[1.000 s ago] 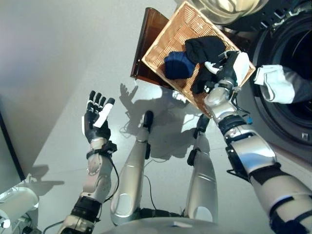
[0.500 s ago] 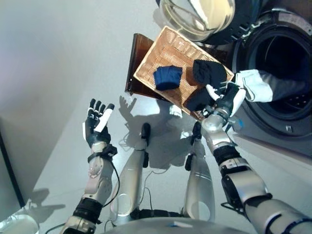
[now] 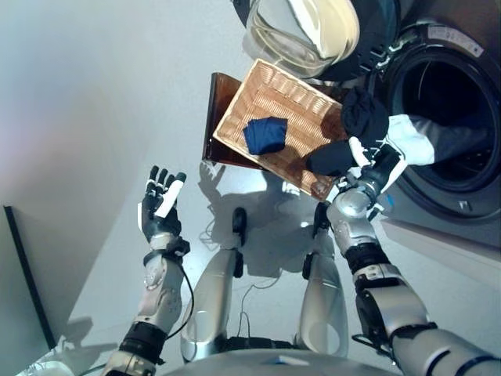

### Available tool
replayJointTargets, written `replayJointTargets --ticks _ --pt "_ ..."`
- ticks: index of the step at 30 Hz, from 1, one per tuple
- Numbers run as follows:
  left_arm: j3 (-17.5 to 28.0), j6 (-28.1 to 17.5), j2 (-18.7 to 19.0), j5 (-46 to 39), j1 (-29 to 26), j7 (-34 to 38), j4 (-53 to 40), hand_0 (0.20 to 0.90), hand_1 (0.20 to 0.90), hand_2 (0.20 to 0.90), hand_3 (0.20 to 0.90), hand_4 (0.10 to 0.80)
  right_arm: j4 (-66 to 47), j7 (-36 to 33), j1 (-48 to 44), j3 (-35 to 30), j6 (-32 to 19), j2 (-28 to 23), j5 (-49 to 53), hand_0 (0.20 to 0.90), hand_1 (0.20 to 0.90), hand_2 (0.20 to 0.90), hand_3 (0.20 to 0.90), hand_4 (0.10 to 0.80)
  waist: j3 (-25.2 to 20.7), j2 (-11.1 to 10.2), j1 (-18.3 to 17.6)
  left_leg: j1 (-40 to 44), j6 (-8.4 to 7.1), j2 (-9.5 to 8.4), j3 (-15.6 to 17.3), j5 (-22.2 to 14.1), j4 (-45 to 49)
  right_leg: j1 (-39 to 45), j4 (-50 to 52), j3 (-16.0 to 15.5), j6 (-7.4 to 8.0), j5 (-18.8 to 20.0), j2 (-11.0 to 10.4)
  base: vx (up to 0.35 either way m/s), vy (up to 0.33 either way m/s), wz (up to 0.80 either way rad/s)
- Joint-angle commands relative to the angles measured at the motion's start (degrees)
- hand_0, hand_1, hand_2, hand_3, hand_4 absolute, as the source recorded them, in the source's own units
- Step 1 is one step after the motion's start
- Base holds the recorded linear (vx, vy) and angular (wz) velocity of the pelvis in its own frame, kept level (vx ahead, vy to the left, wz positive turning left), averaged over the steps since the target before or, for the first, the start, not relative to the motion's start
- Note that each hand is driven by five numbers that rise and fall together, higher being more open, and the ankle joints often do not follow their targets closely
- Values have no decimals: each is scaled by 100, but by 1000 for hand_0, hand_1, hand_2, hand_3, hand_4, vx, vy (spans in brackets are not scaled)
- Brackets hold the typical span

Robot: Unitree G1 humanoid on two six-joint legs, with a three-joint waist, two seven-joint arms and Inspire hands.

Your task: Pick up the clothes and place them into the washing machine

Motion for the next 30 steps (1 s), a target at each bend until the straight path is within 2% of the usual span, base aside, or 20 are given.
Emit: replayJointTargets --ticks 1,10,19,30 --pt "32 -381 68 37 387 -142 -541 900 900 900 900 800 -326 -183 -482 -317 -712 -715 81 200 200 200 200 300 -422 479 -7 31 -302 72 -48 150 -492 172 748 138 157 -1174 -95 0 0 0" --pt "-91 -348 70 -39 463 -257 -584 900 900 900 900 800 165 -218 -949 -625 -881 -1187 687 200 200 200 200 300 -487 599 5 92 -320 65 -16 207 -649 109 788 174 147 -1211 -71 4 -1 -2" --pt "-207 -302 138 -169 553 -420 -613 900 900 900 900 800 963 -16 -1697 -753 -975 -2006 1537 200 200 200 200 300 -554 766 25 178 -333 48 56 207 -763 46 827 217 158 -1250 -97 6 -2 -4" --pt "-477 -300 205 -289 541 -609 -1113 900 900 900 900 800 2087 459 -2636 -202 -642 -3041 1917 200 200 200 200 300 -460 967 58 153 -355 40 158 226 -817 -211 995 292 160 -1295 -108 9 -18 -4"
